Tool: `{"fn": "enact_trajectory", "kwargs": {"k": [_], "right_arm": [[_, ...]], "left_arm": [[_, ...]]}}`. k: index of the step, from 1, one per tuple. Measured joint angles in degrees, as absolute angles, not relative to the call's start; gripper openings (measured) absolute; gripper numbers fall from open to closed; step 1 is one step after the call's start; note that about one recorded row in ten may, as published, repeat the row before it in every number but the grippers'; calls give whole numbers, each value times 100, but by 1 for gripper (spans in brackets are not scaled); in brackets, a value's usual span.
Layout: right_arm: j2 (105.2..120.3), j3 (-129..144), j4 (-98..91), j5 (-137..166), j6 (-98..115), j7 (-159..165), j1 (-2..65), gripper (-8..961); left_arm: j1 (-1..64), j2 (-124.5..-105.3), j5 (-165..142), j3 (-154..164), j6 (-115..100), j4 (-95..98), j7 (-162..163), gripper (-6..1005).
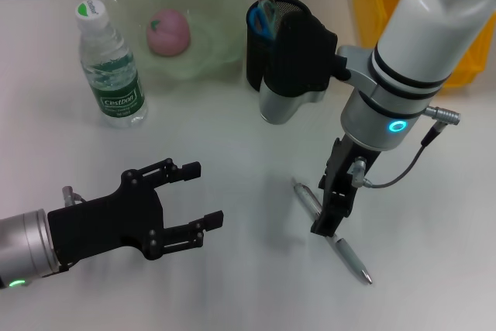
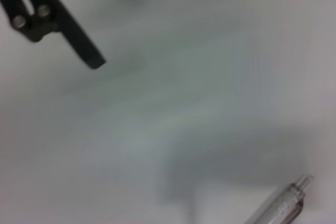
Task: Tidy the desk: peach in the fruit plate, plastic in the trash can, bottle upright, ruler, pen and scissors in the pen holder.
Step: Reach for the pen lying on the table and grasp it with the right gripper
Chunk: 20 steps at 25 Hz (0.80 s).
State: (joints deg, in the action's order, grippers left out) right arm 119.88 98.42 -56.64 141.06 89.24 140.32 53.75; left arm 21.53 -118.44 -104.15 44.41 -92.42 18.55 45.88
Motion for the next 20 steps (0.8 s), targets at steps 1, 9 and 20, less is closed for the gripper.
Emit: {"fn": "enact_trajectory", "kwargs": {"k": [1,9,20], "right_arm": [[11989,9860,-5656,14117,8922,14135,5402,709],[11988,9941,-5557,14133,9000,15006,5623,700],[11988,10594,-5383,14090,8927,15494,5817,688]], "left_arm": [[2153,-11842,-10416,4441,-9245,1854,4591,785],[2153,-11838,-10419,4439,-9264,1854,4596,785],[2161,-11838,-10433,4437,-9264,1854,4597,786]]}}
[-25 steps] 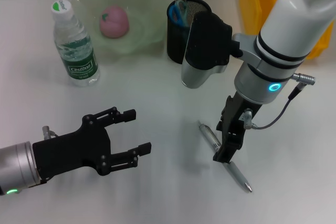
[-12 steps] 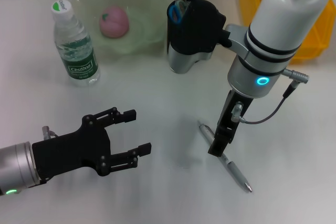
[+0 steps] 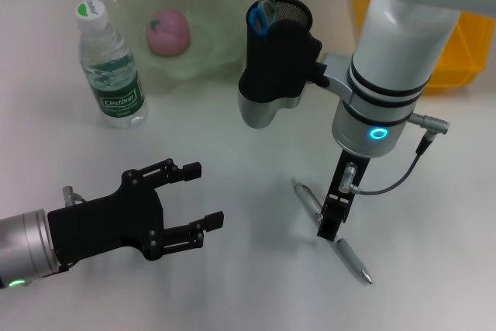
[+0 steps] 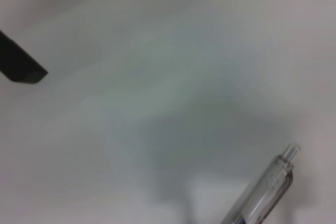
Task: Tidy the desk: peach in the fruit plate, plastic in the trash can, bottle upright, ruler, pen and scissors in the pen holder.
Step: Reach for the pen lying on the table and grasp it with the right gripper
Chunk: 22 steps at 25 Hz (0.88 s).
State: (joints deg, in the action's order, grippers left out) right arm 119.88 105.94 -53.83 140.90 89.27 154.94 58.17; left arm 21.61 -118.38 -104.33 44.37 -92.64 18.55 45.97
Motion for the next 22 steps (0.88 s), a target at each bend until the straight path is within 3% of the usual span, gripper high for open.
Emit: {"fn": "enact_trajectory", "kwargs": {"k": [22], "right_arm": [[11988,11172,-5349,13819,8710,15503,5874,664]], "left_arm": [[2164,-11829,-10442,4430,-9263,1863,4597,786]]}}
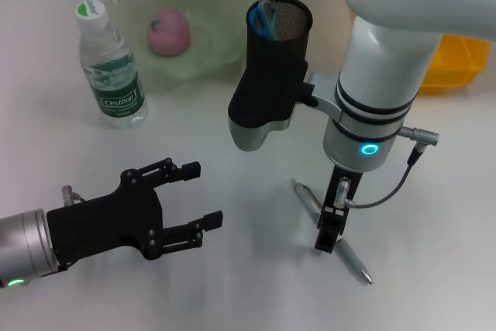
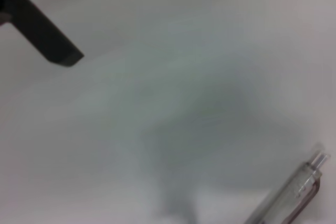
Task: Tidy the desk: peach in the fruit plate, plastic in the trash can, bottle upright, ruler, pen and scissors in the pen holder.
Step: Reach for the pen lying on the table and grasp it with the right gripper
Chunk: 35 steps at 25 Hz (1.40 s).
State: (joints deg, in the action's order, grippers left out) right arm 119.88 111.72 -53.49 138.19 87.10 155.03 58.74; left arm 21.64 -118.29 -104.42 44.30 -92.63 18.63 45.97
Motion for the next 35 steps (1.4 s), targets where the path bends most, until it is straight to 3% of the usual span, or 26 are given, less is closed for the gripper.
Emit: {"fn": "enact_trajectory", "kwargs": {"k": [19,35], "right_arm": [[11988,11350,-5279,13778,8627,15512,5889,643],[11988,11391,-5285,13778,8630,15548,5880,567]], "left_arm": [[2180,-11830,-10440,4430,-9252,1863,4597,786],[2180,-11830,-10427,4430,-9264,1872,4597,786]]}}
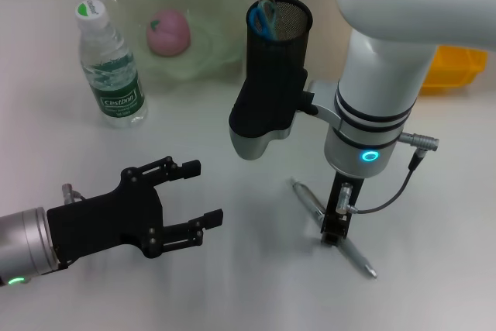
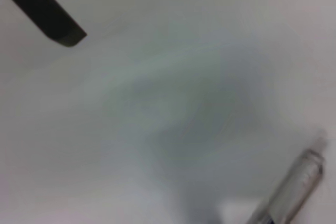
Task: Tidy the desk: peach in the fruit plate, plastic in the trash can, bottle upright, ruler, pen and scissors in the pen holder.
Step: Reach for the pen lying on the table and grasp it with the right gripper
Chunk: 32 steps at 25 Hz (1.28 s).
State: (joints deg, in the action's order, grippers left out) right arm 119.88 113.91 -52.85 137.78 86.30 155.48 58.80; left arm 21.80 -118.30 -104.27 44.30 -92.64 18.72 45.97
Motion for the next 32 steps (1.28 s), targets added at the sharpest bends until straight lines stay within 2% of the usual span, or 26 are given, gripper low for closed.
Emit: {"fn": "enact_trajectory", "kwargs": {"k": [1,6,12,20,32], "right_arm": [[11988,11391,-5304,13778,8636,15552,5880,564],[11988,11391,-5298,13805,8645,15556,5880,345],[11988,11391,-5284,13814,8646,15556,5879,348],[11988,11432,-5282,13817,8638,15517,5880,291],[11988,11524,-5276,13792,8594,15511,5888,289]], "left_arm": [[2180,-11830,-10426,4430,-9264,1872,4597,786],[2179,-11830,-10418,4430,-9264,1886,4597,786],[2180,-11830,-10407,4430,-9264,1892,4597,786],[2190,-11830,-10397,4420,-9264,1907,4597,786],[2206,-11830,-10397,4421,-9263,1916,4597,786]]}}
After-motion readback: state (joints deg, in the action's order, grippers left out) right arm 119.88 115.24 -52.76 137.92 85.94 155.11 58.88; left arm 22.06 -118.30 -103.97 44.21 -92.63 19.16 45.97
